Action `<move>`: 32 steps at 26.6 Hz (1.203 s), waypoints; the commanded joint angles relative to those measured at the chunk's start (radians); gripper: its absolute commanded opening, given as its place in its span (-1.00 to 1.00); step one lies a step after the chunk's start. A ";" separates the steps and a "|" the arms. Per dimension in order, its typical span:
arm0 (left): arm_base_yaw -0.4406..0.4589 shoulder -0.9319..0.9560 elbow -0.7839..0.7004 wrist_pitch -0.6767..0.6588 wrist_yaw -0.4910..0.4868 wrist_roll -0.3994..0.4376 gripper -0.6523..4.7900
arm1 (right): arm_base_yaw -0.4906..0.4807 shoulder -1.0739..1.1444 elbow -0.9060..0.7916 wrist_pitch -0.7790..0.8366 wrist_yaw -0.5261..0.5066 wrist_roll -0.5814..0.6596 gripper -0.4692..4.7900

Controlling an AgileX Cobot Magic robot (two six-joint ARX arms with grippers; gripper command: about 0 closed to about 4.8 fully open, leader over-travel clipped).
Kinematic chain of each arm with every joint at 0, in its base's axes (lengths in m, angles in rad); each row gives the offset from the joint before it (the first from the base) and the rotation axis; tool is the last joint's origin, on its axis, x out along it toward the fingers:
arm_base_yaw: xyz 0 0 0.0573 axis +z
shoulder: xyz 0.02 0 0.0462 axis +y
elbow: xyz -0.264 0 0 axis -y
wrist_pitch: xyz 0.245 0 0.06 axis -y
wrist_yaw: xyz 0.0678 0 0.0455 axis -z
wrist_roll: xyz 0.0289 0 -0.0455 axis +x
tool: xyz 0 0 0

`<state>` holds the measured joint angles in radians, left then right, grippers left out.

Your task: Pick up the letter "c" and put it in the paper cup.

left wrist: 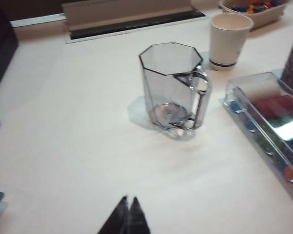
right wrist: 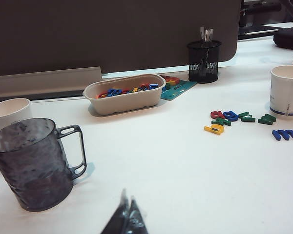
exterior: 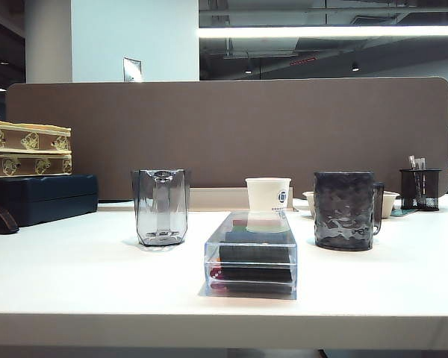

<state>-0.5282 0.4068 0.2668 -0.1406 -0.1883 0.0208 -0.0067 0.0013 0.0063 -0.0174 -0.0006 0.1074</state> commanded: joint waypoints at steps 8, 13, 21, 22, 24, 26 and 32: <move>0.000 -0.003 -0.061 0.151 -0.010 -0.006 -0.78 | 0.000 0.000 -0.007 0.013 -0.001 0.001 -0.82; 0.000 -0.003 -0.079 0.157 -0.009 -0.006 -0.78 | 0.000 0.000 -0.007 0.013 -0.001 0.001 -0.82; 0.000 -0.067 -0.126 0.165 0.016 -0.006 -0.78 | 0.000 0.000 -0.007 0.013 -0.001 0.001 -0.82; 0.000 -0.079 -0.132 0.165 0.016 -0.006 -0.78 | 0.000 0.000 -0.007 0.013 -0.001 0.001 -0.82; 0.000 -0.105 -0.146 0.164 0.015 -0.006 -0.78 | 0.000 0.000 -0.007 0.013 -0.001 0.001 -0.82; 0.000 -0.124 -0.157 0.164 0.002 -0.007 -0.78 | 0.000 0.000 -0.007 0.013 -0.001 0.001 -0.82; 0.000 -0.203 -0.199 0.164 -0.061 -0.006 -0.78 | 0.000 0.000 -0.007 0.013 -0.001 0.001 -0.82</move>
<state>-0.5282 0.2211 0.0746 0.0116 -0.2291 0.0204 -0.0067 0.0013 0.0063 -0.0170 -0.0006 0.1074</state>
